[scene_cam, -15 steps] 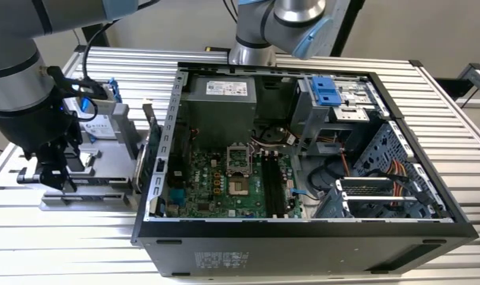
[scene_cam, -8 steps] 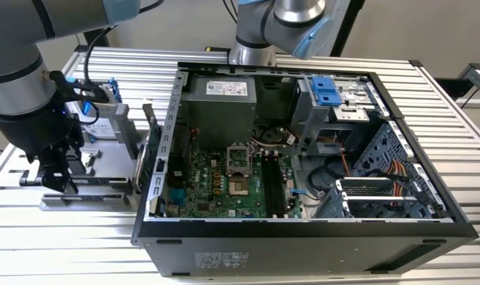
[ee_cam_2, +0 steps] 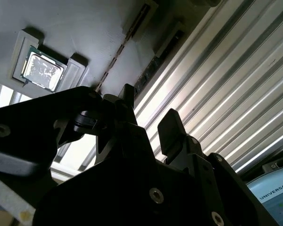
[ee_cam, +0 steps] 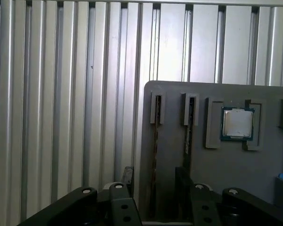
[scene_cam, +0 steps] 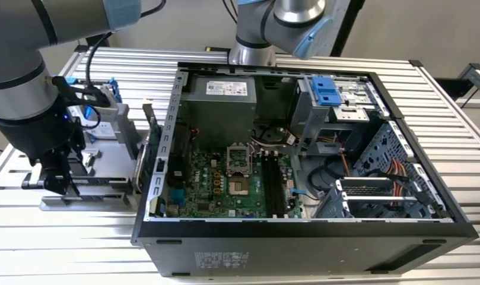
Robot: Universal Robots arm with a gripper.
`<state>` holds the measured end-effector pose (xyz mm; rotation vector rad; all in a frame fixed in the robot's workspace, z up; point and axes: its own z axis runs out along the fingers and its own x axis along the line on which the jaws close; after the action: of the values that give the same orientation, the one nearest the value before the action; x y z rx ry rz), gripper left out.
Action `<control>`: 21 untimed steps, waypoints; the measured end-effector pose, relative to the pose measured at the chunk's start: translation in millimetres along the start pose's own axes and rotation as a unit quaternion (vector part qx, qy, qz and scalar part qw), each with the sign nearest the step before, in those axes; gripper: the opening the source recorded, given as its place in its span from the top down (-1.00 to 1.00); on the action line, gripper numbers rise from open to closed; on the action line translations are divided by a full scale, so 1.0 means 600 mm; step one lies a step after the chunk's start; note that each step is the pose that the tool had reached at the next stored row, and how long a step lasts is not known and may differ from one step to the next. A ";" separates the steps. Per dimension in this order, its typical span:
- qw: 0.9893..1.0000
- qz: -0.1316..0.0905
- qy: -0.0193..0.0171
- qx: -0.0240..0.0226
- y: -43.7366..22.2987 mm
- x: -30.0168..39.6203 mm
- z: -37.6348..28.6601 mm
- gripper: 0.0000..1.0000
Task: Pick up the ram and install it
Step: 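Pick up the ram and move it above insertion slot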
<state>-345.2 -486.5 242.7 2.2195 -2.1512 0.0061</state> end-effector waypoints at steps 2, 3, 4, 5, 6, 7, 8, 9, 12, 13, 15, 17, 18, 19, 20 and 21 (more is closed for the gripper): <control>1.000 0.001 0.000 0.000 0.000 0.000 0.003 -1.00; 1.000 0.001 0.000 0.000 0.000 0.000 0.004 -1.00; 1.000 0.001 0.000 0.000 0.000 0.000 0.006 -1.00; 1.000 0.001 0.000 0.000 0.000 0.000 0.007 -1.00; 1.000 0.001 0.000 0.000 0.000 0.000 0.008 -1.00; 1.000 0.001 0.000 0.000 0.000 0.000 0.010 -1.00; 1.000 0.002 0.000 0.000 0.000 0.000 0.011 -1.00; 1.000 0.002 0.000 0.000 0.000 0.000 0.013 -1.00; 1.000 0.002 0.000 0.000 -0.001 0.000 0.017 -1.00; 1.000 0.003 0.000 0.000 -0.001 0.000 0.019 -1.00; 1.000 0.003 0.000 0.000 -0.001 -0.001 0.021 -1.00; 1.000 0.004 0.000 0.000 -0.001 -0.001 0.024 -1.00; 1.000 0.005 0.000 0.000 -0.001 -0.001 0.026 -1.00; 1.000 0.005 0.000 0.000 -0.001 -0.001 0.027 -1.00; 1.000 0.006 0.001 0.000 -0.001 -0.001 0.029 -1.00; 1.000 0.006 0.001 0.000 -0.001 -0.001 0.030 -1.00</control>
<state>-345.2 -486.7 224.5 2.2053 -2.1637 0.0075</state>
